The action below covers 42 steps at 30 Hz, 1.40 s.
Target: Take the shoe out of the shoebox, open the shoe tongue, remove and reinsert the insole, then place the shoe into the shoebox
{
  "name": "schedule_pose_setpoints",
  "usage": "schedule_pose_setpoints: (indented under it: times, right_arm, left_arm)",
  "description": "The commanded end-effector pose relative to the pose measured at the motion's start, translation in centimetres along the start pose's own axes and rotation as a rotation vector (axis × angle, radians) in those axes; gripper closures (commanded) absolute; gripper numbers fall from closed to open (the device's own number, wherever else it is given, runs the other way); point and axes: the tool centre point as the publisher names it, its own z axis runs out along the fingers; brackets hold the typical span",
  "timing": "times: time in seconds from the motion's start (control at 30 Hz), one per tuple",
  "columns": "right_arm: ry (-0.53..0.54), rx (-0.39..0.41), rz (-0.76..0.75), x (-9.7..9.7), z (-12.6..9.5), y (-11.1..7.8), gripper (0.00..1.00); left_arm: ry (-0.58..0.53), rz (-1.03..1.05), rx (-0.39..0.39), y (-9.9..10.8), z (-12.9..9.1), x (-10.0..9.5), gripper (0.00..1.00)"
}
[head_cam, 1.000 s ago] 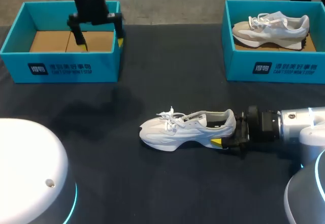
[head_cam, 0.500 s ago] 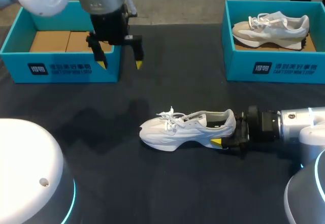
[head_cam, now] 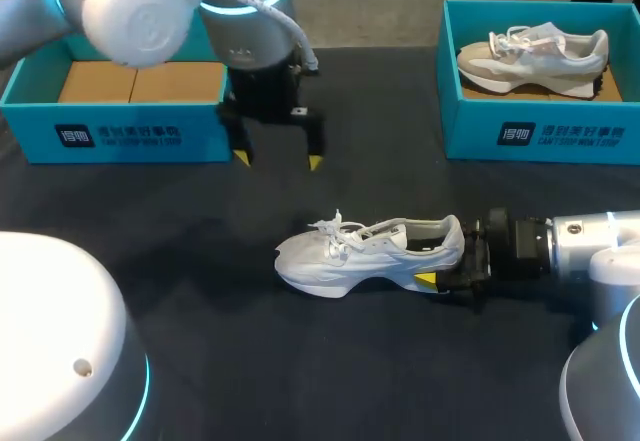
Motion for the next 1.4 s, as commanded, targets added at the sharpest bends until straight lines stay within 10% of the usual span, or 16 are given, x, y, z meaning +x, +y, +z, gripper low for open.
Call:
schedule_pose_setpoints:
  times: [0.03, 0.43, 1.4]
  right_arm:
    - [0.0, 0.004, 0.0, 0.0, 0.1, 0.0, 1.0]
    - [0.0, 0.004, 0.0, 0.0, 0.1, 0.0, 1.0]
    - [0.0, 0.004, 0.0, 0.0, 0.1, 0.0, 1.0]
  left_arm:
    - [-0.004, 0.0, -0.004, -0.3, 0.2, 0.3, 0.0]
    - [0.007, 0.01, -0.019, -0.2, 0.3, 0.5, 0.0]
    - [-0.08, 0.194, -0.092, 1.6, 5.2, 12.1, 0.0]
